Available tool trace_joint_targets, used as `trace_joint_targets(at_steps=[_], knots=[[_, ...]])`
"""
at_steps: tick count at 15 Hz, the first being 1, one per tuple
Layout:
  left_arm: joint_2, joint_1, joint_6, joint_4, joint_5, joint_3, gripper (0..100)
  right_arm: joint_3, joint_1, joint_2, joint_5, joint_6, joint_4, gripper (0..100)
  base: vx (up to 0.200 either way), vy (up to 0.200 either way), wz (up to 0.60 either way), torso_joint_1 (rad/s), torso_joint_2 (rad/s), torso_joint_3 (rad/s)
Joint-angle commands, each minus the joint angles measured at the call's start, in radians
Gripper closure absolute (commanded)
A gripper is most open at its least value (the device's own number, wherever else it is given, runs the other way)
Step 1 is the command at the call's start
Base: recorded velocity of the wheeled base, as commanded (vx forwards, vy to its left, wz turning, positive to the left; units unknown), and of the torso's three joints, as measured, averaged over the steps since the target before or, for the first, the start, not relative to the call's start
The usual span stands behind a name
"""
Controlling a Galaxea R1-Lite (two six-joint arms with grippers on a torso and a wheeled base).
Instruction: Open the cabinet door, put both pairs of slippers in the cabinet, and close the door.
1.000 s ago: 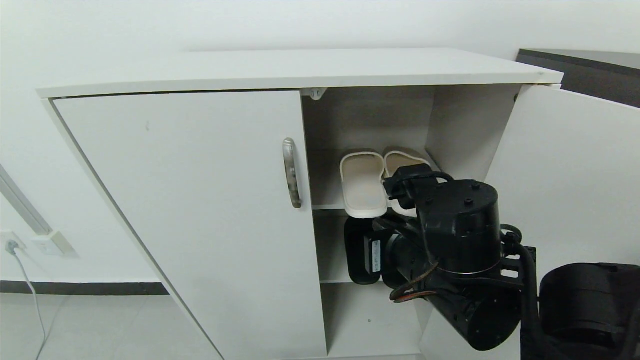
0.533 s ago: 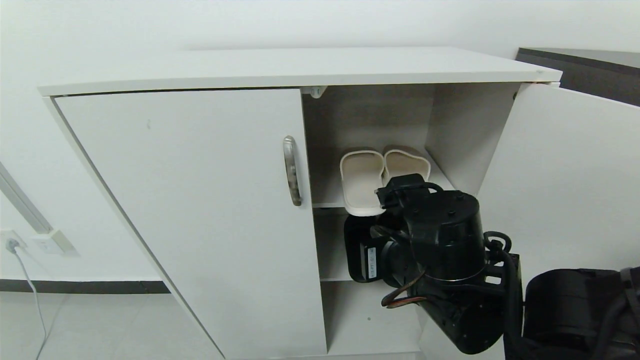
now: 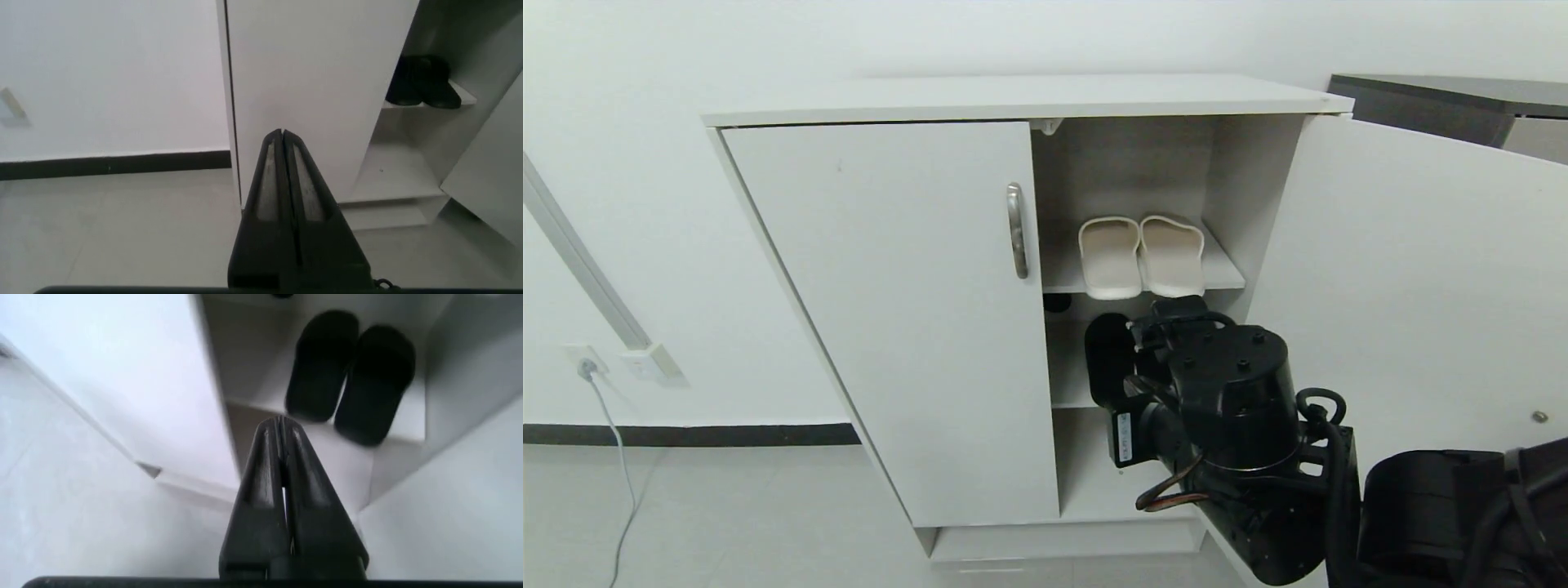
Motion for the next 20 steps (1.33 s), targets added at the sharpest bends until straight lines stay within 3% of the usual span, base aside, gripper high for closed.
trace_joint_targets(at_steps=[1, 9, 20], knots=[[0.000, 0.000, 0.000, 0.000, 0.000, 0.000, 100, 0.002, -0.008, 0.011, 0.001, 0.001, -0.002, 100, -0.200, 0.000, 0.00, 0.002, 0.00, 0.007], [0.000, 0.000, 0.000, 0.000, 0.002, 0.000, 100, 0.086, -0.042, 0.009, 0.014, -0.016, -0.036, 100, -0.200, 0.000, 0.00, 0.004, 0.00, 0.002], [0.000, 0.000, 0.000, 0.000, 0.002, 0.000, 100, 0.126, -0.046, 0.008, 0.016, -0.019, -0.071, 100, 0.000, 0.000, 0.00, 0.000, 0.00, 0.000]])
